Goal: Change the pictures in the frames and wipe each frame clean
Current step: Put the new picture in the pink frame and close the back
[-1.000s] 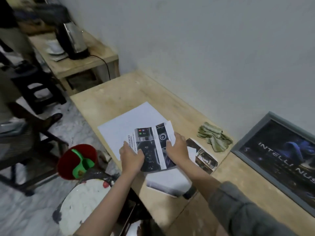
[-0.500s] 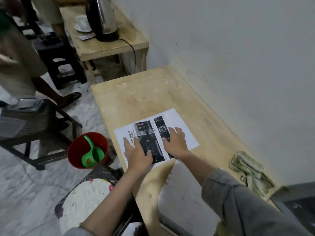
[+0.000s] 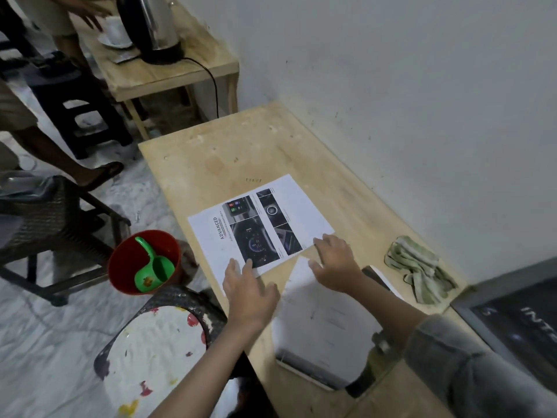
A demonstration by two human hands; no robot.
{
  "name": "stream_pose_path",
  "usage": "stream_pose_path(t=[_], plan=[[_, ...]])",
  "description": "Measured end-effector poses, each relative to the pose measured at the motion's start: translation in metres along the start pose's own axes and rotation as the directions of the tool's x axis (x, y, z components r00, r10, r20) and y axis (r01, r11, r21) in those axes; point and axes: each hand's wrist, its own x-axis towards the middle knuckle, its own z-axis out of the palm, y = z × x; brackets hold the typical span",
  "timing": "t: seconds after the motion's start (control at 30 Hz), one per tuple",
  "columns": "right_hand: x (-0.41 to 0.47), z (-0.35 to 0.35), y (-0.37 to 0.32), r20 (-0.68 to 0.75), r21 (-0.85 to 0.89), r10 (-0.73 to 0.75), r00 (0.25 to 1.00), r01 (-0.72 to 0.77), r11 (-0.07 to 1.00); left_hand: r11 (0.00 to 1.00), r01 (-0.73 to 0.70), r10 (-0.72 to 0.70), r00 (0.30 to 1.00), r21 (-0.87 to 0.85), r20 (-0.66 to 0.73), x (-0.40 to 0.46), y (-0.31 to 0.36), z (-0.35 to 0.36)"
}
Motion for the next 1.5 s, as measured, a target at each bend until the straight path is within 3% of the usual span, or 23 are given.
stream_pose_path(t=[0.23,0.4,0.6,0.83,0.93,1.03,1.17,1.3,1.4,1.5], plan=[[-0.057,0.005,0.038,0.147,-0.102,-0.049,0.988,0.064,0.993,0.973,-0.013,-0.021,0.99,0.231,0.141,-0.072,-0.011,0.019],[-0.065,0.006,0.037,0.116,-0.198,-0.138,0.984,0.159,0.967,0.924,0.023,-0.063,0.994,0.382,0.092,-0.097,-0.01,0.036],[-0.069,0.007,0.03,0.068,-0.08,-0.098,0.993,0.104,0.991,0.904,0.049,-0.057,0.998,0.425,0.005,-0.107,-0.005,0.054],[-0.064,0.001,0.021,-0.021,-0.172,-0.095,0.995,0.09,0.981,0.895,0.075,-0.038,0.995,0.44,-0.093,-0.11,-0.008,0.06],[-0.068,-0.005,0.026,-0.061,-0.011,-0.118,0.991,0.118,0.993,0.898,0.061,-0.023,0.995,0.435,-0.092,-0.11,-0.008,0.059],[-0.086,-0.017,0.042,-0.088,0.333,-0.049,0.995,0.076,0.94,0.922,0.043,-0.006,0.995,0.384,-0.097,-0.111,-0.008,0.055],[-0.127,-0.046,0.064,-0.102,0.659,0.087,0.991,0.002,0.752,0.999,0.031,-0.03,0.998,0.015,-0.049,-0.112,-0.002,0.046],[-0.185,-0.049,0.09,-0.054,0.9,0.265,0.963,-0.068,0.431,0.946,0.037,-0.001,0.994,-0.323,0.112,-0.12,0.022,0.046],[-0.236,-0.029,0.114,-0.065,0.892,0.48,0.875,-0.165,0.422,0.932,-0.026,0.102,0.976,-0.36,0.191,-0.13,0.043,0.062],[-0.286,-0.008,0.131,-0.114,0.889,0.709,0.696,-0.246,0.385,0.946,-0.102,0.195,0.936,-0.307,0.293,-0.144,0.061,0.087]])
